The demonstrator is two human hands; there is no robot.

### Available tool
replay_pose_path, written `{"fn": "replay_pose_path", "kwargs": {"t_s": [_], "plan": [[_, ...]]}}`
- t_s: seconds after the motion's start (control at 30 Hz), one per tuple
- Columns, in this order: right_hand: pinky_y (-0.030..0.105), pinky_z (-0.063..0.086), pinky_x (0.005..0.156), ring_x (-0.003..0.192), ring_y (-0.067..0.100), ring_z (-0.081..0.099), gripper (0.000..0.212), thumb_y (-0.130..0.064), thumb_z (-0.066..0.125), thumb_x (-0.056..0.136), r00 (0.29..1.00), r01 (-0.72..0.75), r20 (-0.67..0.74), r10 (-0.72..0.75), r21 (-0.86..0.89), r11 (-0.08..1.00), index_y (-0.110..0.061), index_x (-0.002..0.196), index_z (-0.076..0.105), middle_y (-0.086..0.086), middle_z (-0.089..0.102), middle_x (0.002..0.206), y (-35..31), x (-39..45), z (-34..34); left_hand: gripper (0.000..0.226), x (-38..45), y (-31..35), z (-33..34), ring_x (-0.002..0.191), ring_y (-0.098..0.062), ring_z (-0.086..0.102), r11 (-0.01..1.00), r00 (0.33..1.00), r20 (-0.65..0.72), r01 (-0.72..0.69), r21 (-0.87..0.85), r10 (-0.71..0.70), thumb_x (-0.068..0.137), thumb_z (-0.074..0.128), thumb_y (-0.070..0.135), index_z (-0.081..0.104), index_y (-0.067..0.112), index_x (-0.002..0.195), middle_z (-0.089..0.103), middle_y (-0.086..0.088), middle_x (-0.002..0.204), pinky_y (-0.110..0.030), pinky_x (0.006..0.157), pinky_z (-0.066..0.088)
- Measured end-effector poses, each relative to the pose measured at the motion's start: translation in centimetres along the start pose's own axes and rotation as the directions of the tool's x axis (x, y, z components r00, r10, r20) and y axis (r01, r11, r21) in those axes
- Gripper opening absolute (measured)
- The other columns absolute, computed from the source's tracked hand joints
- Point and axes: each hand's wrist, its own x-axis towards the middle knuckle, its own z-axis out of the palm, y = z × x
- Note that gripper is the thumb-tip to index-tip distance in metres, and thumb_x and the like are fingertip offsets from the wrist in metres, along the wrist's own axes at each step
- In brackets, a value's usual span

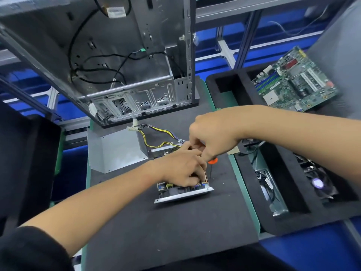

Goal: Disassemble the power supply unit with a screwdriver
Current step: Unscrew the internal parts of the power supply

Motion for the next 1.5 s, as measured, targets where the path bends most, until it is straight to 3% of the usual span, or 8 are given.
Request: {"fn": "replay_pose_path", "kwargs": {"t_s": [0.17, 0.43, 0.57, 0.7, 0.87, 1.1, 1.27, 1.5], "plan": [[0.025, 0.031, 0.047, 0.059, 0.013, 0.051, 0.02, -0.033, 0.068, 0.075, 1.0, -0.003, -0.001, 0.003, 0.022, 1.0, -0.021, 0.064, 0.057, -0.004, 0.055, 0.061, -0.3, 0.3, 1.0, 0.028, 0.5, 0.1, 0.8, 0.076, -0.001, 0.03, 0.997, 0.996, -0.074, 0.042, -0.058, -0.047, 0.089, 0.058, 0.034, 0.071, 0.011, 0.082, 0.068, 0.005, 0.079, -0.017, 0.074, 0.013], [0.023, 0.028, 0.046, 0.057, 0.011, 0.05, 0.018, -0.036, 0.066, 0.077, 1.0, -0.02, -0.009, 0.02, 0.014, 1.0, -0.019, 0.078, 0.064, -0.003, 0.057, 0.069, -0.4, 0.5, 1.7, 0.029, 0.4, 0.8, 1.0, 0.074, -0.015, 0.041, 0.993, 0.971, -0.207, 0.113, -0.035, -0.118, 0.074, 0.058, 0.021, 0.067, -0.004, 0.085, 0.067, -0.006, 0.073, -0.021, 0.065, 0.021], [0.024, 0.028, 0.046, 0.058, 0.011, 0.049, 0.017, -0.035, 0.067, 0.077, 1.0, -0.025, -0.004, 0.026, 0.017, 1.0, -0.018, 0.081, 0.064, -0.004, 0.055, 0.07, -0.6, 0.4, 2.1, 0.017, 0.8, 1.9, 0.6, 0.066, -0.011, 0.009, 0.988, 0.941, -0.33, 0.117, 0.098, -0.079, 0.055, 0.061, 0.014, 0.061, 0.005, 0.069, 0.055, -0.005, 0.056, -0.022, 0.054, 0.005], [0.025, 0.03, 0.047, 0.058, 0.013, 0.049, 0.015, -0.033, 0.067, 0.076, 0.999, -0.03, -0.011, 0.03, 0.026, 0.999, -0.021, 0.072, 0.058, -0.005, 0.052, 0.066, -0.6, 0.1, 2.2, 0.034, 1.0, 1.6, 1.1, 0.085, -0.014, 0.044, 0.983, 0.972, -0.145, 0.183, -0.027, -0.185, 0.067, 0.046, 0.02, 0.071, 0.012, 0.087, 0.07, -0.004, 0.088, -0.014, 0.066, 0.014], [0.024, 0.029, 0.046, 0.057, 0.014, 0.049, 0.015, -0.032, 0.068, 0.075, 0.999, -0.037, -0.016, 0.037, 0.03, 0.999, -0.018, 0.076, 0.062, -0.005, 0.051, 0.065, -0.9, -0.2, 2.3, 0.031, 1.9, 2.0, 0.8, 0.089, -0.015, 0.053, 0.958, 0.957, 0.04, 0.287, -0.018, -0.286, 0.074, 0.046, 0.019, 0.071, 0.014, 0.091, 0.071, 0.001, 0.091, -0.018, 0.061, 0.017], [0.025, 0.03, 0.047, 0.054, 0.013, 0.047, 0.021, -0.031, 0.068, 0.074, 0.998, -0.048, -0.033, 0.048, 0.016, 0.999, -0.022, 0.064, 0.052, -0.004, 0.051, 0.062, -1.0, -0.4, 2.0, 0.021, 2.3, 2.2, 0.3, 0.076, -0.006, 0.033, 0.939, 0.929, 0.137, 0.341, 0.034, -0.343, 0.08, 0.048, 0.016, 0.068, 0.01, 0.085, 0.066, -0.001, 0.083, -0.02, 0.065, 0.012], [0.024, 0.029, 0.047, 0.054, 0.013, 0.046, 0.018, -0.031, 0.068, 0.075, 0.998, -0.056, -0.015, 0.056, -0.004, 0.998, -0.019, 0.069, 0.056, -0.002, 0.052, 0.063, -1.0, -0.6, 2.4, 0.036, 2.8, 3.2, -0.6, 0.046, -0.008, 0.025, 0.904, 0.88, 0.206, 0.419, 0.086, -0.427, 0.078, 0.045, 0.003, 0.028, 0.015, 0.049, 0.031, 0.007, 0.046, -0.032, 0.063, 0.007], [0.025, 0.031, 0.048, 0.057, 0.014, 0.048, 0.017, -0.031, 0.067, 0.076, 0.997, -0.071, -0.037, 0.072, 0.023, 0.997, -0.015, 0.082, 0.065, -0.003, 0.053, 0.068, -0.7, -0.9, 2.6, 0.038, 2.7, 3.0, -0.6, 0.062, -0.021, 0.019, 0.92, 0.902, 0.184, 0.389, 0.053, -0.392, 0.082, 0.043, 0.004, 0.027, 0.016, 0.05, 0.03, 0.007, 0.056, -0.03, 0.064, 0.003]]}}
